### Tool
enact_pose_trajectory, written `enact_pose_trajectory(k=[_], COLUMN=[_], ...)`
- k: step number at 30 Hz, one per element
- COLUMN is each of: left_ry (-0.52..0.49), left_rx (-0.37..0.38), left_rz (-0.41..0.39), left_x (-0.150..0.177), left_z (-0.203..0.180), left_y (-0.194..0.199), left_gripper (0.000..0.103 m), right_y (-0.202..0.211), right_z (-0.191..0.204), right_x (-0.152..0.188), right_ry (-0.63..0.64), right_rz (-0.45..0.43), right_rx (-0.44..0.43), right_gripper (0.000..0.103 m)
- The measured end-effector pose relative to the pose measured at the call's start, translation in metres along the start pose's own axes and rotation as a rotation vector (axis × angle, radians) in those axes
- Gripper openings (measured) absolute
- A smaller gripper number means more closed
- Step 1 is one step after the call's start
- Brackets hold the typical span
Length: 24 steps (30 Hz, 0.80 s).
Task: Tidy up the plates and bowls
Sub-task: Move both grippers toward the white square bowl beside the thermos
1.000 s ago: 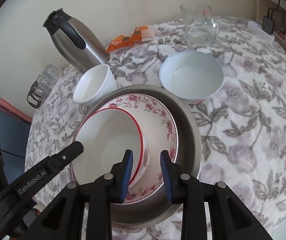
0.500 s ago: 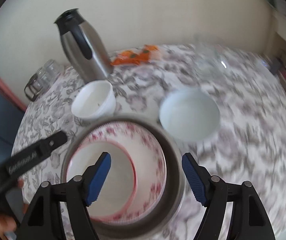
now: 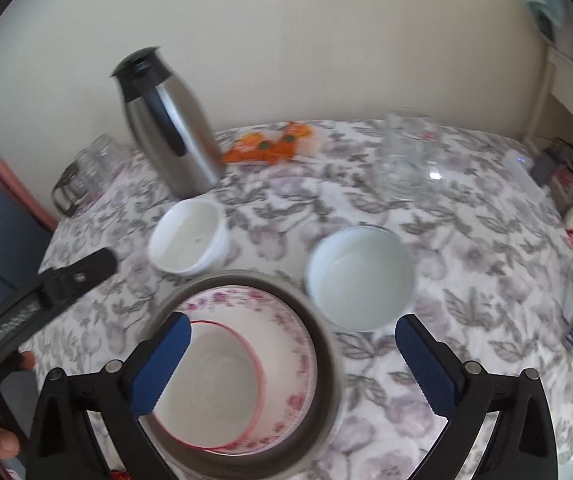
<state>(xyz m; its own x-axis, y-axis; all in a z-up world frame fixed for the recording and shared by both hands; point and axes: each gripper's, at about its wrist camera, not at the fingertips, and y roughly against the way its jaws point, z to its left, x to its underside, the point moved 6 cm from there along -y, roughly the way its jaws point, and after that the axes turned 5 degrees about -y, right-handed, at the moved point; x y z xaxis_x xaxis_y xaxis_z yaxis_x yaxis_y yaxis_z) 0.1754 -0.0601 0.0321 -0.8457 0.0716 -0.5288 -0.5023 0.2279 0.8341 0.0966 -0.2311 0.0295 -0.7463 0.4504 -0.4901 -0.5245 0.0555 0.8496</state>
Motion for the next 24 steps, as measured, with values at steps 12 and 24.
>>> enact_pose_trajectory(k=[12,24], left_ry=[-0.007,-0.072], left_rx=[0.037,0.069], left_rz=[-0.143,0.002], left_x=[-0.036,-0.034], left_z=[-0.012,-0.041], left_y=[0.001,-0.038], left_gripper=[0.099,0.099], right_y=[0.007,-0.014], right_z=[-0.076,-0.083], right_x=[-0.033,-0.038], right_ry=[-0.185,-0.243], right_rz=[-0.118,-0.107], right_rx=[0.036,-0.005], right_gripper=[0.103,0.103])
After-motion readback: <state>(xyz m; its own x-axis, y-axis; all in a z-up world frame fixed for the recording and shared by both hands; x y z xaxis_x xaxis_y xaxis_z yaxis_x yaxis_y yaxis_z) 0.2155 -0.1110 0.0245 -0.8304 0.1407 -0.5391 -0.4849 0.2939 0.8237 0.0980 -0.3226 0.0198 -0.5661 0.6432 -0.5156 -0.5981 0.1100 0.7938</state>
